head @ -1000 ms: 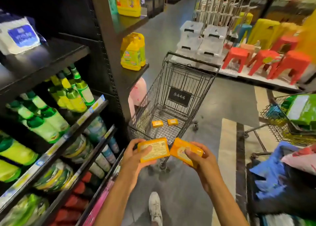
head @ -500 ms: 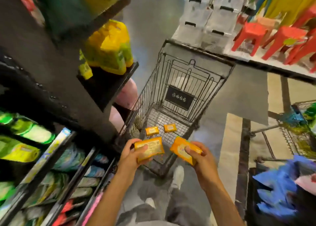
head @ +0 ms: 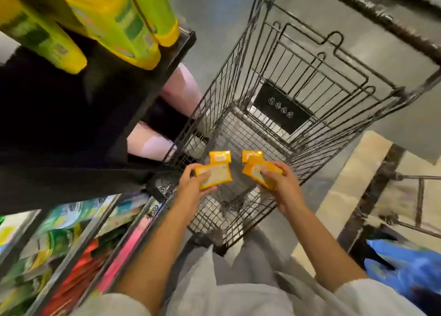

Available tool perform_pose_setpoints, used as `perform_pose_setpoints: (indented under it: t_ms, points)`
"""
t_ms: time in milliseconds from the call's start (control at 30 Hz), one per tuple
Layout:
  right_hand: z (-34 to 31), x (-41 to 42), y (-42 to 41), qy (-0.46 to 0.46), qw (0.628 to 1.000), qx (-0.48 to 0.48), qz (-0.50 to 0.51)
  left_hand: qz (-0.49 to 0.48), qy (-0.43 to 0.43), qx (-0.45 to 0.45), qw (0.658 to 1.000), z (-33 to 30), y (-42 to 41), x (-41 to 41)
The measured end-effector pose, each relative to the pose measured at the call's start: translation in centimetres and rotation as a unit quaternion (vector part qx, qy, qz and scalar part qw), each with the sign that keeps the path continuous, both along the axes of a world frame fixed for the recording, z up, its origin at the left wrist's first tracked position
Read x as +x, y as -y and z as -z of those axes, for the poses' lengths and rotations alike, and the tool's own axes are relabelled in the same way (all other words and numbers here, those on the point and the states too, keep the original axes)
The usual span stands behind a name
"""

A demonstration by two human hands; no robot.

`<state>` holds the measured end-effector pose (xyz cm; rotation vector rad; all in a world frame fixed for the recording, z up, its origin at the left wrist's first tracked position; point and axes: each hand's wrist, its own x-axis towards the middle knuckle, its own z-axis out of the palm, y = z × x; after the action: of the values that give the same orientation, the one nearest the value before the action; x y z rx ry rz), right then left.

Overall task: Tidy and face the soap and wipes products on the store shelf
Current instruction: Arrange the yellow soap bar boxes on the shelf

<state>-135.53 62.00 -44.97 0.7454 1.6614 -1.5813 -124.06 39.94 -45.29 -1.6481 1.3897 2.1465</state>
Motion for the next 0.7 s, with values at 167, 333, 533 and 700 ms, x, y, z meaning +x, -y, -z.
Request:
perform_pose_setpoints:
  t_ms: [167,333,533,700]
  points:
    - [6.5,-4.3,1.9,0.046,0.998,0.040,-0.007,-0.026,0.047,0.042,0.998,7.8,1.0,-3.6]
    - [14.6,-7.0,3.1,0.085,0.991,0.085,-0.054,-0.025,0.068,0.062,0.995,15.4,1.6,-6.5]
    - [22.3,-8.8,3.5,0.105,0.983,0.099,-0.113,0.017,0.064,0.078,0.995,22.4,2.7,-8.7]
    - [26.7,-10.0,4.3,0.102,0.979,0.116,-0.131,0.041,0.074,0.078,0.993,26.3,3.7,-9.6]
